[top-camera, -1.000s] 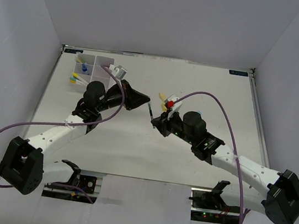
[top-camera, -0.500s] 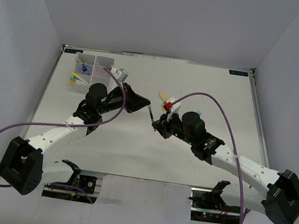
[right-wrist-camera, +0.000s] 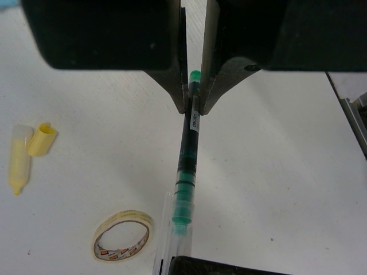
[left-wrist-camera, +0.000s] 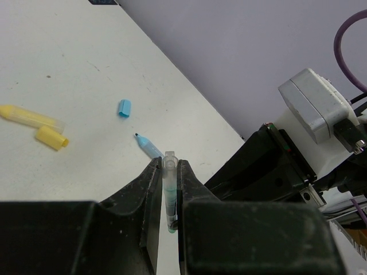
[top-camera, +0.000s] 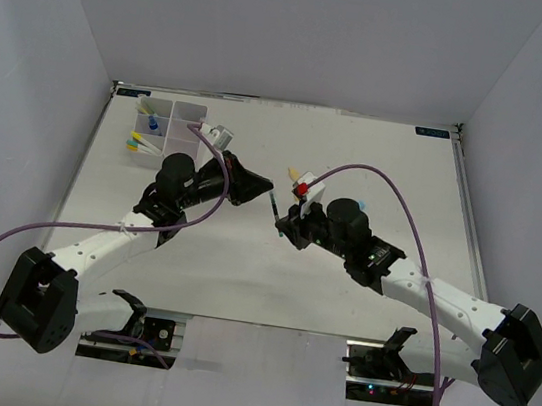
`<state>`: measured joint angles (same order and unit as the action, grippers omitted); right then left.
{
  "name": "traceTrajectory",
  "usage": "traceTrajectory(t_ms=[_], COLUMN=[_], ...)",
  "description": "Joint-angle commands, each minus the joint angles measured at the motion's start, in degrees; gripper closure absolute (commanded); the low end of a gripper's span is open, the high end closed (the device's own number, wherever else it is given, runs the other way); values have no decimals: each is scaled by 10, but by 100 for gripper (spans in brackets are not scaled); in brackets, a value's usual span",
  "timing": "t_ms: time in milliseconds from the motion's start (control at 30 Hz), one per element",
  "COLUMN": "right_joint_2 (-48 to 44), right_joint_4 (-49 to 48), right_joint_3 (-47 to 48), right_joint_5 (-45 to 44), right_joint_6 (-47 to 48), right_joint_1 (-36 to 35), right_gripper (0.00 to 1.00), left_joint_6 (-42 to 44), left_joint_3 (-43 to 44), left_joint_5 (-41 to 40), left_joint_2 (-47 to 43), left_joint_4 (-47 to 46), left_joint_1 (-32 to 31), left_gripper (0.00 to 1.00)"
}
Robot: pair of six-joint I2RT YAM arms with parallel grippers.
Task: Sort the stationery into containers
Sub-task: Close the pen cap on the pen.
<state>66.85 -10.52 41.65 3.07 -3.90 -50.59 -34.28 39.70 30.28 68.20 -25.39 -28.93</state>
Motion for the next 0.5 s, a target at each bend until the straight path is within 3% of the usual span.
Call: traceTrajectory(t_ms=[0,467], right_joint_2=[-23,-6], right_joint_4=[-240,-242], right_joint_3=[99,142], right_joint_5=[-25,-12], right_joint_6=[25,27], right_joint_1=[14,22], right_gripper=[92,92], left_joint_6=[-2,-7], left_joint_3=[-46,-63], left_joint_5=[93,74], left_joint_2=[22,27], left_joint_4=[136,137], left_joint_1=[-37,-53], left_gripper=[100,100])
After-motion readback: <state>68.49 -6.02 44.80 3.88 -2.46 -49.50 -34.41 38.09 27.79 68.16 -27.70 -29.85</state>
